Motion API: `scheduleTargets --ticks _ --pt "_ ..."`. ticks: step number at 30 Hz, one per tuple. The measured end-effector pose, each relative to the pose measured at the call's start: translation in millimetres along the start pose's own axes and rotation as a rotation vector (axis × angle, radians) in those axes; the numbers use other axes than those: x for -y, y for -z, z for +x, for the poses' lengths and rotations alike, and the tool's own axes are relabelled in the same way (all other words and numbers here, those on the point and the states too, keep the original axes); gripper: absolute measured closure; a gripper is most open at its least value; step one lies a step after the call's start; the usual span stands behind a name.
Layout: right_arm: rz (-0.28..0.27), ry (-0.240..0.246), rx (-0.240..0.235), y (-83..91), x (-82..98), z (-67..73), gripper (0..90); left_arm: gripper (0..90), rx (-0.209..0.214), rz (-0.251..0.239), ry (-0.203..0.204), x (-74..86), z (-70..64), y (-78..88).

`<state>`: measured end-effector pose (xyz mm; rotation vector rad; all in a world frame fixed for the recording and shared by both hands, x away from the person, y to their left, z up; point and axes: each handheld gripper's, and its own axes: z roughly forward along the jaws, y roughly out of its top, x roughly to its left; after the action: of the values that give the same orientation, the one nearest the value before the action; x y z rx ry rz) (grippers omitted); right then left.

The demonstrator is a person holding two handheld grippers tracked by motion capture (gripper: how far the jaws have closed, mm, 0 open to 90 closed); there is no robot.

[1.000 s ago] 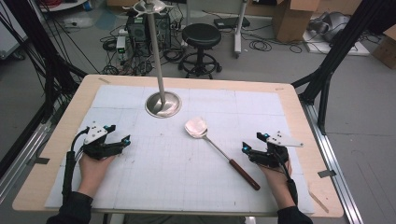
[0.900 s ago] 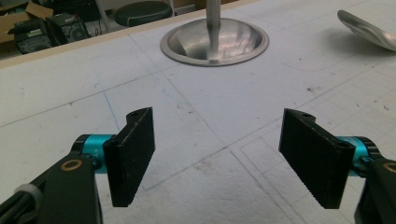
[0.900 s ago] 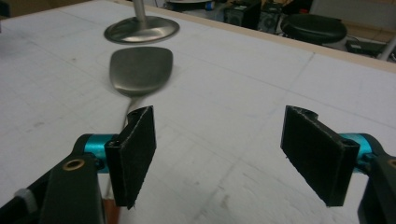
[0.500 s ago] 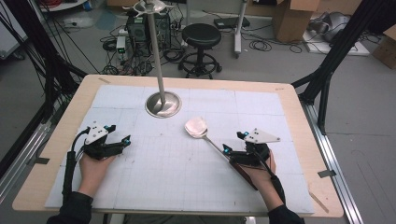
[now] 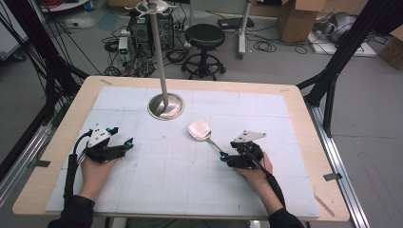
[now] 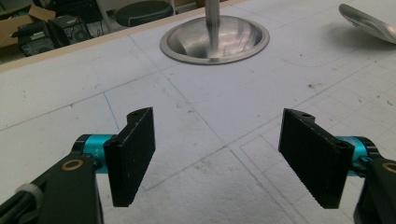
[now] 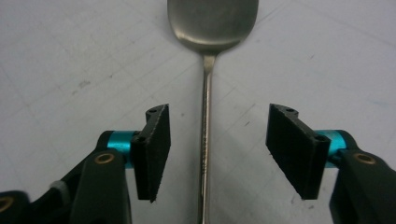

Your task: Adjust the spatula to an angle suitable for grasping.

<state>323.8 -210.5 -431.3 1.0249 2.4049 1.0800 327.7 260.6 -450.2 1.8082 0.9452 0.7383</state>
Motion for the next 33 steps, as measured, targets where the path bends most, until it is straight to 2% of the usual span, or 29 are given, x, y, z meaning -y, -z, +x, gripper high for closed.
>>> scheduleTargets --ticks 4,7,9,11,12,13,15,17,18,22,24,26,27,28,33 --pt "0.059 0.004 0.003 -5.7 -0.5 0.2 50.5 27.9 -0.002 0.0 -0.002 -0.1 0.0 0.0" --pt "0.103 0.005 -0.012 -12.2 -0.8 -1.0 59.1 27.9 -0.001 0.0 -0.002 0.0 0.0 0.0" --pt "0.118 -0.011 -0.006 -13.7 -2.0 -0.7 62.5 27.9 -0.002 0.0 -0.001 0.0 -0.1 0.0" --pt "0.125 -0.018 0.003 -14.0 -3.5 -0.4 72.0 28.0 -0.003 0.002 -0.002 -0.1 -0.2 0.0" --pt "0.125 -0.018 0.003 -14.0 -3.5 -0.4 72.0 28.0 -0.002 0.001 -0.001 0.0 -0.1 0.0" --pt "0.129 -0.01 -0.01 -14.6 -4.6 1.1 81.4 28.0 -0.002 0.002 -0.003 -0.1 -0.1 0.2" --pt "0.13 -0.008 -0.017 -14.8 -4.8 2.8 82.3 28.0 0.0 0.001 -0.006 -0.1 -0.1 0.1" --pt "0.132 0.003 -0.004 -15.0 -5.2 4.3 82.8 28.0 0.0 0.0 -0.005 -0.1 -0.6 -0.1" --pt "0.131 -0.012 -0.019 -14.9 -5.0 2.4 84.0 28.1 -0.002 0.0 -0.005 -0.1 -0.8 -0.1" --pt "0.129 -0.018 -0.04 -15.0 -5.1 -0.2 84.3 28.0 -0.003 0.001 -0.004 0.0 -0.2 0.2" --pt "0.124 0.003 -0.051 -15.1 -5.8 -1.4 84.4 28.1 -0.001 -0.002 0.006 0.0 0.4 0.1" --pt "0.095 0.02 -0.094 -15.4 -8.9 -1.3 84.4 28.0 0.0 -0.004 0.014 0.1 1.3 0.4" --pt "0.095 0.02 -0.094 -15.4 -8.9 -1.3 84.4 28.0 0.0 -0.003 0.017 0.2 1.6 0.5" --pt "0.063 0.027 -0.122 -14.4 -12.9 -0.2 84.4 27.9 0.001 -0.004 0.018 0.2 1.8 0.5" --pt "0.02 0.07 -0.147 -13.8 -24.9 1.6 84.5 27.9 0.01 -0.008 0.01 0.2 1.5 0.9"
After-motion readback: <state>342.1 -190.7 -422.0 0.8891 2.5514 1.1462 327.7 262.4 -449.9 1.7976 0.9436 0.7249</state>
